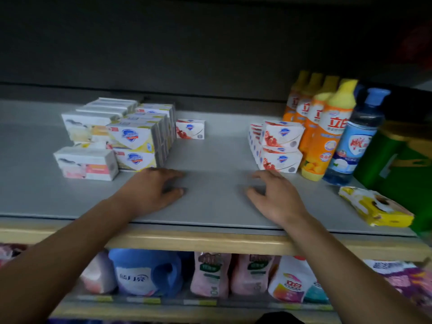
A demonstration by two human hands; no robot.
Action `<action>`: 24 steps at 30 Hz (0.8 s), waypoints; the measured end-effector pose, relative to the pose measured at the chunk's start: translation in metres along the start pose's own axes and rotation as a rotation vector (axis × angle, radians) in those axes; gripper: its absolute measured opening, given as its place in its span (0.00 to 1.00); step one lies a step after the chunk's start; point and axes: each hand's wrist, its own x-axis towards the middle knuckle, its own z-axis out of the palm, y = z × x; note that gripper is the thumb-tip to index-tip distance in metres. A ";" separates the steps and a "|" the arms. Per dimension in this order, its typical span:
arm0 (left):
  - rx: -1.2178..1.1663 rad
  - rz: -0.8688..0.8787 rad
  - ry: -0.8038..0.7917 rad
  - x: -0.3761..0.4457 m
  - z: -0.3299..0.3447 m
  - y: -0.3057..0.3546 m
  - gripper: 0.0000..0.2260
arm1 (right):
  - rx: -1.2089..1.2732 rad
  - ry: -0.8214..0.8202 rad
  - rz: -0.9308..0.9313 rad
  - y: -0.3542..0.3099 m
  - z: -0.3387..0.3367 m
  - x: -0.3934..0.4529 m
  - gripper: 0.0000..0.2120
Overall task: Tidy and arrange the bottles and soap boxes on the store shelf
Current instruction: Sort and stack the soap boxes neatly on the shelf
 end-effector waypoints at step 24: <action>0.043 0.008 0.061 0.000 0.022 -0.027 0.24 | -0.066 -0.016 -0.138 -0.100 0.113 0.243 0.35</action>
